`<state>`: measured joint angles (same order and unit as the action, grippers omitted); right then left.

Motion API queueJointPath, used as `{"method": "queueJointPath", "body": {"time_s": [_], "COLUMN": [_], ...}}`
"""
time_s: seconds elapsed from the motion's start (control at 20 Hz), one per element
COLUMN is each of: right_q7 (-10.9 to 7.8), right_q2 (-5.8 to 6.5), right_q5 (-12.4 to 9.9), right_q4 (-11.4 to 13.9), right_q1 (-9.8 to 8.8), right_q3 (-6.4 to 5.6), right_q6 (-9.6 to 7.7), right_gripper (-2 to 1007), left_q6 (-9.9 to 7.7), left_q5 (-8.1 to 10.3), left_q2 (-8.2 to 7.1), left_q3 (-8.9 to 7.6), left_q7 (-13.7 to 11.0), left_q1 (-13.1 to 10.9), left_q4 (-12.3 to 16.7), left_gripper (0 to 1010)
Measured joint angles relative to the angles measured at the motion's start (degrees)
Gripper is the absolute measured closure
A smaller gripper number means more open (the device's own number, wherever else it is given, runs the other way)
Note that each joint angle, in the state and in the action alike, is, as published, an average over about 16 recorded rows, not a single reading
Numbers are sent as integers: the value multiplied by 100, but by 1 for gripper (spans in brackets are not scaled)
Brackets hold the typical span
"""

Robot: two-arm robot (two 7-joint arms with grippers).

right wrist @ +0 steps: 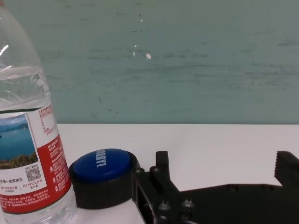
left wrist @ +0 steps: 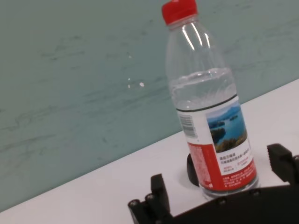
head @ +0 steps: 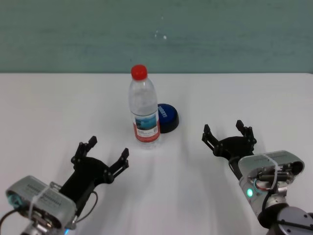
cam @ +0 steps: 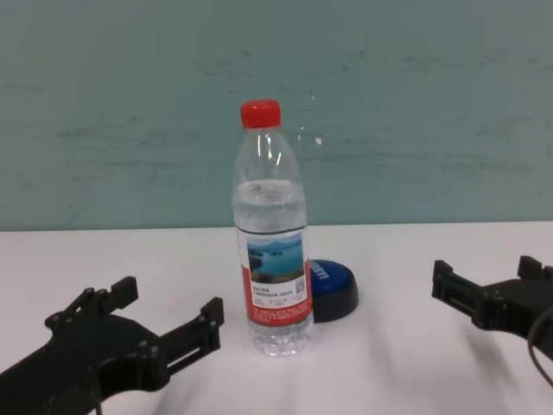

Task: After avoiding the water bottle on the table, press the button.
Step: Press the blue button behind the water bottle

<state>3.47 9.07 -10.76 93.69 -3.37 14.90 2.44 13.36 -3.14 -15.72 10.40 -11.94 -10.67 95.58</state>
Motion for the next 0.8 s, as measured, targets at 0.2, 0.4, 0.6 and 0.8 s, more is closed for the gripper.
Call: {"method": "queueJointPath", "body": {"time_s": [0.2,0.4,0.6,0.8], "right_q7": [0,0,0,0], "right_q2": [0,0,0,0], "right_q5": [0,0,0,0], "right_q4": [0,0,0,0], "right_q1": [0,0,0,0], "right_q3": [0,0,0,0], "right_q6": [0,0,0,0], "right_gripper": [1,1,1,1], "left_q6": [22,32,27,11], "left_q5": [16,5,-8,-19], "left_q2": [-19,-39,-54,-59], "left_q3": [-2,8,17,21], "left_q7": [-46,-66,-75,-72], "left_q1": [19,27,31,31], "left_q4": [-39,-47,-46,-39], "left_gripper": [10,10,10,10]}}
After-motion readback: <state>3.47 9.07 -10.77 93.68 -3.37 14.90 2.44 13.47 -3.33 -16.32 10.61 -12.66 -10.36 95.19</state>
